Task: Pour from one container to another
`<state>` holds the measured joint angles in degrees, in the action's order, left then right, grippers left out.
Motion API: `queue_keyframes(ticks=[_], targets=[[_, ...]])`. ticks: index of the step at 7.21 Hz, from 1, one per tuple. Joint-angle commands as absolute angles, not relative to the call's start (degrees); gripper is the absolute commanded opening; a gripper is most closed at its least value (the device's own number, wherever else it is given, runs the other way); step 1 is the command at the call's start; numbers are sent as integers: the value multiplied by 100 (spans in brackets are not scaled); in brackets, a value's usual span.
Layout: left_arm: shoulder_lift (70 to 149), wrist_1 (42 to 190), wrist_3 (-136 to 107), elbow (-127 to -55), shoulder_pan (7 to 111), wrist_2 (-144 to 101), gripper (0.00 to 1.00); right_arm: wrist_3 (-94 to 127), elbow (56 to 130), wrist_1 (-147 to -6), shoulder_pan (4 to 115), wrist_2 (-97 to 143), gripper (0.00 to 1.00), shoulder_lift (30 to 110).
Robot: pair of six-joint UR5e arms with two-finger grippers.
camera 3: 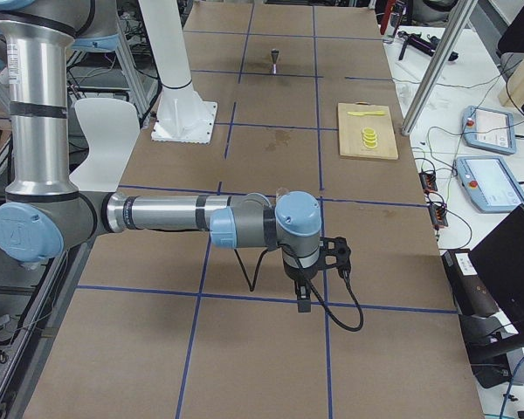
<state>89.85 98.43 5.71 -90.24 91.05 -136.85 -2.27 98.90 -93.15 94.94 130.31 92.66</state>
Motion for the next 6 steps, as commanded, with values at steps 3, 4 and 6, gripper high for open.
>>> queue_keyframes(ticks=[3,4,6], targets=[[8991,9844,554,-9026,9105,-13685,100,-185,10170,-10134,9501,13078,100,9571],[8991,9844,562,-9026,9105,-13685,100,-193,10143,-10134,9501,13061,100,9571],[8939,10018,571,-8965,9106,-13693,100,-246,10143,-10125,9449,13061,100,9571]])
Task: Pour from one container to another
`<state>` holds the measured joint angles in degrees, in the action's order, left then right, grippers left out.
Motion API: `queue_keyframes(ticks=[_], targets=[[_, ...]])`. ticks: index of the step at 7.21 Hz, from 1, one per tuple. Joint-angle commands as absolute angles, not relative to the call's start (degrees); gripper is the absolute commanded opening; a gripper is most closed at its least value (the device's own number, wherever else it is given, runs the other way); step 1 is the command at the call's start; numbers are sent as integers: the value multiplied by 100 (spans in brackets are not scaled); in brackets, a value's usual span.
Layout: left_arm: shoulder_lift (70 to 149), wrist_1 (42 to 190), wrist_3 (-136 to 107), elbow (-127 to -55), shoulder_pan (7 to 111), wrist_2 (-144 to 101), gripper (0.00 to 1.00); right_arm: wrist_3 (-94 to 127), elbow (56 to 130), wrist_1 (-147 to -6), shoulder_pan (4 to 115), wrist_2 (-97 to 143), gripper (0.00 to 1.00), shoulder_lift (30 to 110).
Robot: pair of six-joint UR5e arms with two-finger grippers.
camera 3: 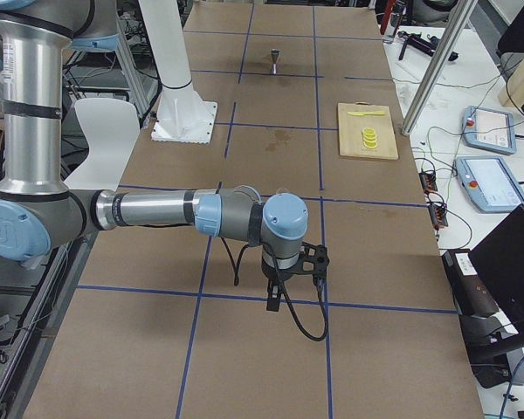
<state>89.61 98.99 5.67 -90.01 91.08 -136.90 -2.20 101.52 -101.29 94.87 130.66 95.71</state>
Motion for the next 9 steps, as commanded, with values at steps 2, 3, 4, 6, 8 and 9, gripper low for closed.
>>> queue_keyframes(ticks=[2,3,4,6,8,9], targets=[[8921,10125,554,-8964,9105,-13685,100,-237,10151,-10125,9202,13043,100,9563],[8930,10108,554,-9000,9105,-13658,100,-237,10160,-10125,9193,13052,100,9563],[8938,10134,545,-8939,9105,-13650,100,-237,10160,-10116,9193,13052,100,9571],[8895,10125,571,-9009,9114,-13658,100,-237,10151,-10125,9176,13043,100,9571],[8868,10134,571,-9009,9105,-13650,100,-229,10143,-10125,9132,13043,100,9580],[8868,10125,563,-9017,9105,-13641,100,-229,10134,-10125,9114,13043,100,9580]])
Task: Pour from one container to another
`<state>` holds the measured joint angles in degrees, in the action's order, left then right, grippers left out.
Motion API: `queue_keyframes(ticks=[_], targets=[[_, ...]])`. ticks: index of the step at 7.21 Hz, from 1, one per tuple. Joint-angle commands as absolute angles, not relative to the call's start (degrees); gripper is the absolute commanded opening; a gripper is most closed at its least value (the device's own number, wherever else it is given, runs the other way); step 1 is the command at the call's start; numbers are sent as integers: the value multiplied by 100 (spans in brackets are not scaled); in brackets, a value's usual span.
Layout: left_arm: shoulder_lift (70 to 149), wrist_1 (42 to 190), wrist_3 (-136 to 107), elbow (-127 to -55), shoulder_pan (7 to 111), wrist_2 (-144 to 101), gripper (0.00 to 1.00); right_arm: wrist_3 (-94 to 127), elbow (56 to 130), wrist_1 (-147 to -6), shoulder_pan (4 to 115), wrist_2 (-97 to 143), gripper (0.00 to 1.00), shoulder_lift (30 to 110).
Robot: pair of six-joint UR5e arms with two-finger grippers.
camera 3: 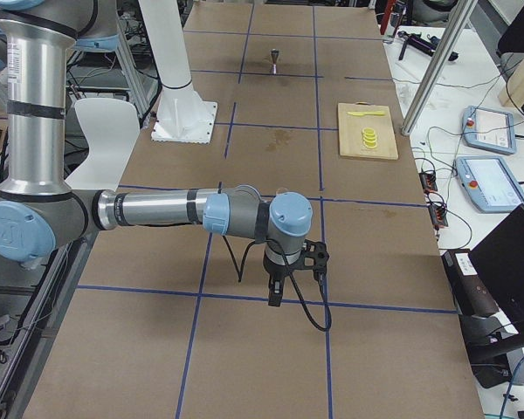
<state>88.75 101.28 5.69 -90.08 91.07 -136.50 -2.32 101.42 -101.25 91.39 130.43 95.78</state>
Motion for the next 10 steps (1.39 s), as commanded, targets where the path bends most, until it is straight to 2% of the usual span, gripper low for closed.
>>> queue_keyframes(ticks=[1,10], targets=[[8859,10116,554,-9018,9105,-13632,100,-229,10134,-10134,9097,13043,100,9580],[8719,10107,563,-9088,9097,-13641,100,-211,9976,-10125,8956,13052,100,9580]])
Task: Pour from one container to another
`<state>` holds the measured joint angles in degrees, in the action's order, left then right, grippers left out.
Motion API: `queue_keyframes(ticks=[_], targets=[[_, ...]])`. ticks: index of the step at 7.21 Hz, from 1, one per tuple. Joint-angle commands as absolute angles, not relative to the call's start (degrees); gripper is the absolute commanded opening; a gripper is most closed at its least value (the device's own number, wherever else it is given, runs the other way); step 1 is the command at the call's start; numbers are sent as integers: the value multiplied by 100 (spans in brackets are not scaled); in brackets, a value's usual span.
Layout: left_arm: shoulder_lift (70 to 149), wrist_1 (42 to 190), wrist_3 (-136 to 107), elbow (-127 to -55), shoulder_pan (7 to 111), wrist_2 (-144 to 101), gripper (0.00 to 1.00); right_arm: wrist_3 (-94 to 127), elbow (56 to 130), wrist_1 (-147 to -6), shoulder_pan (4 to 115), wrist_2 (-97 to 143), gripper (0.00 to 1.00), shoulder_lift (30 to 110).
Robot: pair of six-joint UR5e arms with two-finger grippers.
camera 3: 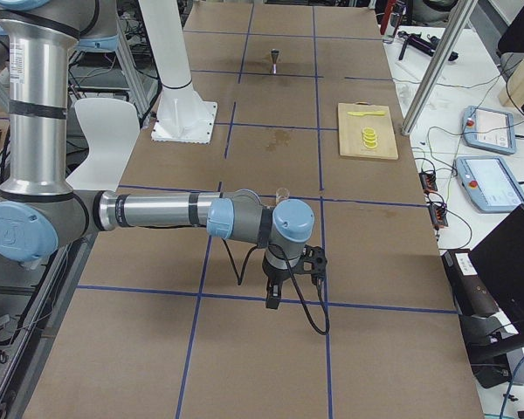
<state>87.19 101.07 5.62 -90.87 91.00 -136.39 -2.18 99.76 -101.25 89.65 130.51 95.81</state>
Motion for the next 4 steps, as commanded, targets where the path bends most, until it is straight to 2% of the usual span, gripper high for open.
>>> queue_keyframes(ticks=[1,4], targets=[[8719,10107,563,-9088,9097,-13649,100,-211,9976,-10125,8947,13052,100,9580],[8719,10116,563,-9105,9097,-13658,100,-211,9984,-10116,8921,13060,100,9580]])
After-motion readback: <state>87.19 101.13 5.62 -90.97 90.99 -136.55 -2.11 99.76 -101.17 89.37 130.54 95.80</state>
